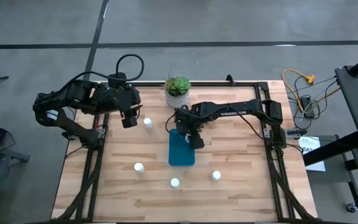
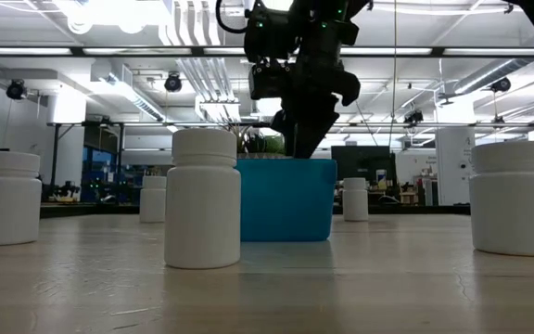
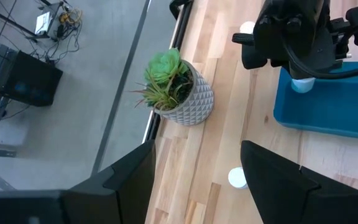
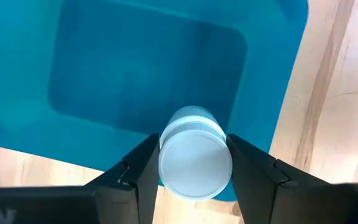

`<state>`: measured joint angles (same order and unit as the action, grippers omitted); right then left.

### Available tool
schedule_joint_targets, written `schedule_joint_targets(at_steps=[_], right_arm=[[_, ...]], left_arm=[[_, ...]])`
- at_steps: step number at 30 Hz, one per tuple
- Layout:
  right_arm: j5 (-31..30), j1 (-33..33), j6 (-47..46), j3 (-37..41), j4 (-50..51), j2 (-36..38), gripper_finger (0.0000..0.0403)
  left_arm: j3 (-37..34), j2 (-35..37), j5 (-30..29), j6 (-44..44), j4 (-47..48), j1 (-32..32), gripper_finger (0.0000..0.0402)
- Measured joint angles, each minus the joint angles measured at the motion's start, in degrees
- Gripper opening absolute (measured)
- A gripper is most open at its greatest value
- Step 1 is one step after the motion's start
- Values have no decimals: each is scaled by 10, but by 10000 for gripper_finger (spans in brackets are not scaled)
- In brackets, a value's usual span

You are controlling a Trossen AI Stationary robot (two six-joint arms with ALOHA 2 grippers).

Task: Pick and place pill bottles into a basket
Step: Put the white medicine bottle into the blue bin

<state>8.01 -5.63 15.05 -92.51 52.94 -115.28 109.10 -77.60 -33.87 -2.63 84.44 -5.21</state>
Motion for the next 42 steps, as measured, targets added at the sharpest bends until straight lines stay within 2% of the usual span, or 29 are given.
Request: schedule_joint_targets(at_steps=[24, 31, 42], right_arm=[[0, 0, 2, 4, -24, 0, 151], [-1, 0, 2, 5, -24, 0, 166], [-5, 0, 0, 7, -17, 0, 168]], left_arm=[[0, -11, 0, 0, -15, 0, 219], [0, -11, 0, 0, -15, 0, 219], [0, -10, 0, 0, -15, 0, 219]])
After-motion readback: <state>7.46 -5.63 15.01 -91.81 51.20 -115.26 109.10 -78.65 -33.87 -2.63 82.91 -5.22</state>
